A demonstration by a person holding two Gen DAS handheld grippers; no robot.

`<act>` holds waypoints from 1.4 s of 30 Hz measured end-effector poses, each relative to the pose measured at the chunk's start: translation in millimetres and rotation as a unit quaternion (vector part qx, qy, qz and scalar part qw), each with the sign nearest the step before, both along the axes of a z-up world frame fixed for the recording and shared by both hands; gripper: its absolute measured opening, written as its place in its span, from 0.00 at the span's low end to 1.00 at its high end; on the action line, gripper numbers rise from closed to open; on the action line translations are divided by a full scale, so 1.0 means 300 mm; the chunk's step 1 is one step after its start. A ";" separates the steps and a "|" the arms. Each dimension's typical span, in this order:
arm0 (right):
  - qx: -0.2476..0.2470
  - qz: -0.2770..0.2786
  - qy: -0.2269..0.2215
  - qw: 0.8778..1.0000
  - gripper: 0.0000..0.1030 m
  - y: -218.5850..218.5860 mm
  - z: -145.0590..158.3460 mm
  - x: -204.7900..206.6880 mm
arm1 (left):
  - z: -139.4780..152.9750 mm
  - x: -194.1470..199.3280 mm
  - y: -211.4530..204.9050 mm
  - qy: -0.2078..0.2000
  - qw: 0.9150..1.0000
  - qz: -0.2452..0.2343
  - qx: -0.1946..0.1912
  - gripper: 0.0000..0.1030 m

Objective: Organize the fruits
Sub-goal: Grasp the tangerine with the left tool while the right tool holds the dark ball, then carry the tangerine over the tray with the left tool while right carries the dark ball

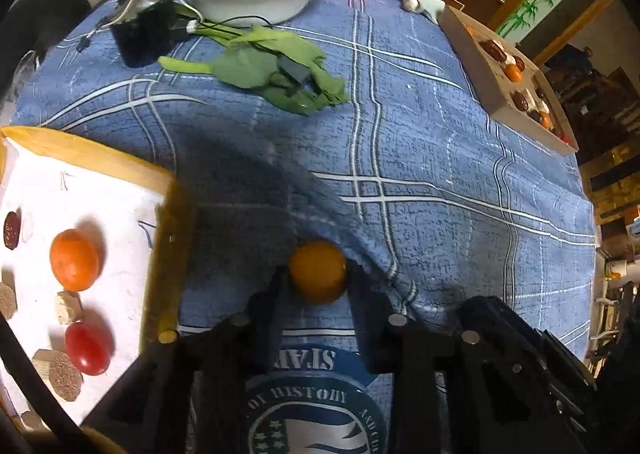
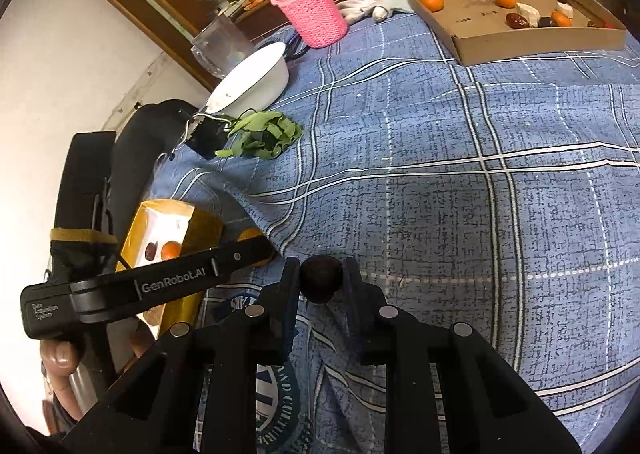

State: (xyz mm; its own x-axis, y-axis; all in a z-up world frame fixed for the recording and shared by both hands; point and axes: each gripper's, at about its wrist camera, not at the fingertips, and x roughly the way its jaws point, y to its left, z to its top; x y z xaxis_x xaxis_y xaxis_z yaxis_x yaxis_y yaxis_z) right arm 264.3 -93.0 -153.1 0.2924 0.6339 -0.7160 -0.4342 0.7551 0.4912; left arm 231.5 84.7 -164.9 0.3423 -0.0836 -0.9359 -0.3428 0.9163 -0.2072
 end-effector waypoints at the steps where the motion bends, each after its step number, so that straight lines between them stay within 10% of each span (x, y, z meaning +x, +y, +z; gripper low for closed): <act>1: -0.002 -0.002 0.000 1.000 0.20 -0.006 -0.002 0.002 | 0.002 -0.002 -0.006 -0.002 1.000 -0.001 0.009 0.31; 12: 0.007 0.012 -0.023 1.000 0.20 0.027 0.020 -0.029 | 0.089 -0.214 0.055 -0.035 0.999 -0.002 -0.012 0.30; 25: 0.017 0.093 -0.070 0.993 0.19 0.239 0.098 -0.187 | 0.335 -0.486 0.458 -0.122 0.990 0.076 0.013 0.30; 42: -0.128 0.110 -0.030 0.985 0.19 0.719 0.058 -0.117 | 0.089 -0.393 0.586 -0.056 0.997 0.054 0.007 0.30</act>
